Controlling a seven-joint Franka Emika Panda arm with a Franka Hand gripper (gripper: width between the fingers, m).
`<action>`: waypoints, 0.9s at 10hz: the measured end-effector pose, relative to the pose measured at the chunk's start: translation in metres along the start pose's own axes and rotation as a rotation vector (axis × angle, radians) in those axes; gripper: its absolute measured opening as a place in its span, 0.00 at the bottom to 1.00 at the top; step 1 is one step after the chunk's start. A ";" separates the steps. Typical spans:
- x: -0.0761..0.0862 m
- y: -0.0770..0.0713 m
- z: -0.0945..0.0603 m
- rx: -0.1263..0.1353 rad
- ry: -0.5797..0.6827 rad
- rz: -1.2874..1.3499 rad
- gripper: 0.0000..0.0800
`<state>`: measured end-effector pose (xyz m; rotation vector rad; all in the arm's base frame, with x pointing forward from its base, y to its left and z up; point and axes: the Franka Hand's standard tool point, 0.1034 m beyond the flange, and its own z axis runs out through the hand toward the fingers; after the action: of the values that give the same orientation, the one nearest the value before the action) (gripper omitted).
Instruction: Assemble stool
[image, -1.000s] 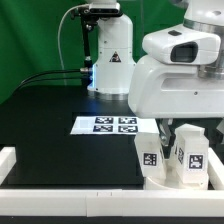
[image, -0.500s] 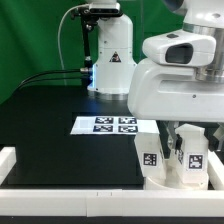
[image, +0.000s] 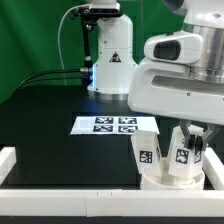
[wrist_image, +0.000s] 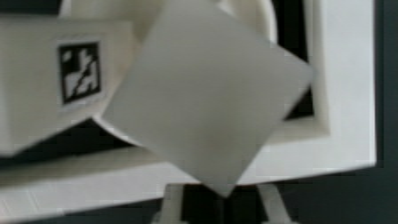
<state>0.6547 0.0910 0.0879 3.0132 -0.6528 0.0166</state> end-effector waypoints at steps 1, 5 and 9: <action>0.005 0.003 0.000 0.054 -0.018 0.134 0.01; 0.010 0.004 -0.016 0.074 -0.036 0.117 0.11; 0.006 0.011 -0.023 0.110 -0.046 0.195 0.68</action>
Offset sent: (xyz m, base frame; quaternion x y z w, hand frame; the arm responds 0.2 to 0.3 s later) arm 0.0194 -0.0007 0.0318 -0.0469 -0.0407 -0.0401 0.9973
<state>0.6557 0.0794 0.1115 3.0481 -0.9798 -0.0091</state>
